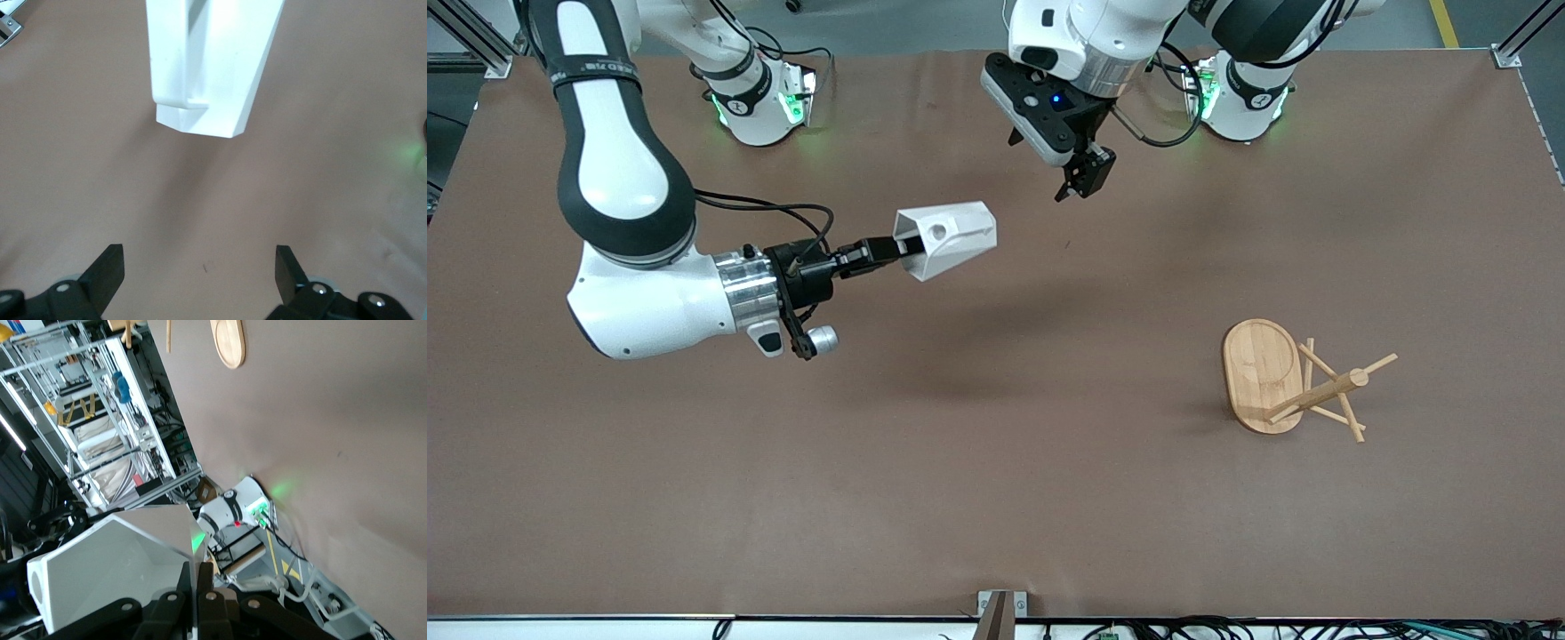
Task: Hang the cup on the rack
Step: 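Lift the cup with the right gripper while the left gripper approaches, then grasp the cup body with the left gripper from the right gripper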
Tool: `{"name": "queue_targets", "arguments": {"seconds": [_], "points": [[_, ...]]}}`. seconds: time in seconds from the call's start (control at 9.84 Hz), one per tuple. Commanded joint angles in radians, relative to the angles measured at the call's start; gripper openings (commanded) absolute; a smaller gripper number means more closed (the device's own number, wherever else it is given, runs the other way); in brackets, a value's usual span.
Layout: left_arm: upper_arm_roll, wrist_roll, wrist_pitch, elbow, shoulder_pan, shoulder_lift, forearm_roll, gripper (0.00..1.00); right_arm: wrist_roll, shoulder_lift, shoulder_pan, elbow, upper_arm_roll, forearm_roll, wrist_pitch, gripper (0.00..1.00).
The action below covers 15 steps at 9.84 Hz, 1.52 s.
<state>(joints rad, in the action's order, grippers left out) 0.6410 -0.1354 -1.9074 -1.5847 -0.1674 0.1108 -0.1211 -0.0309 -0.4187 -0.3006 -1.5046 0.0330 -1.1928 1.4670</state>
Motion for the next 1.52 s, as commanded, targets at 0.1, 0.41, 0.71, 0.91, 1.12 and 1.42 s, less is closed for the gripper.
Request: {"name": "queue_targets", "arguments": {"seconds": [0.1,0.41,0.71,0.91,1.12,1.42], "points": [[0.011,-0.020,-0.057,-0.026,0.002,0.024,-0.014,1.00,-0.001,0.018,-0.005,-0.011,-0.012,-0.019,-0.037,0.01],[0.011,0.000,-0.064,-0.023,-0.009,0.024,-0.015,1.00,-0.004,0.015,-0.032,-0.011,-0.021,-0.043,-0.037,0.01],[0.011,0.005,-0.079,-0.023,-0.014,0.024,-0.015,1.00,0.000,0.014,-0.066,-0.016,-0.019,-0.105,-0.030,0.01],[0.011,0.005,-0.081,-0.023,-0.018,0.024,-0.018,1.00,-0.001,0.015,-0.071,-0.016,-0.019,-0.105,-0.037,0.01],[0.011,0.005,-0.096,-0.024,-0.020,0.027,-0.023,1.00,-0.001,0.014,-0.074,-0.014,-0.019,-0.107,-0.034,0.01],[0.011,0.005,-0.098,-0.024,-0.020,0.036,-0.023,0.77,-0.001,0.014,-0.074,-0.009,-0.021,-0.114,-0.034,0.01]]}}
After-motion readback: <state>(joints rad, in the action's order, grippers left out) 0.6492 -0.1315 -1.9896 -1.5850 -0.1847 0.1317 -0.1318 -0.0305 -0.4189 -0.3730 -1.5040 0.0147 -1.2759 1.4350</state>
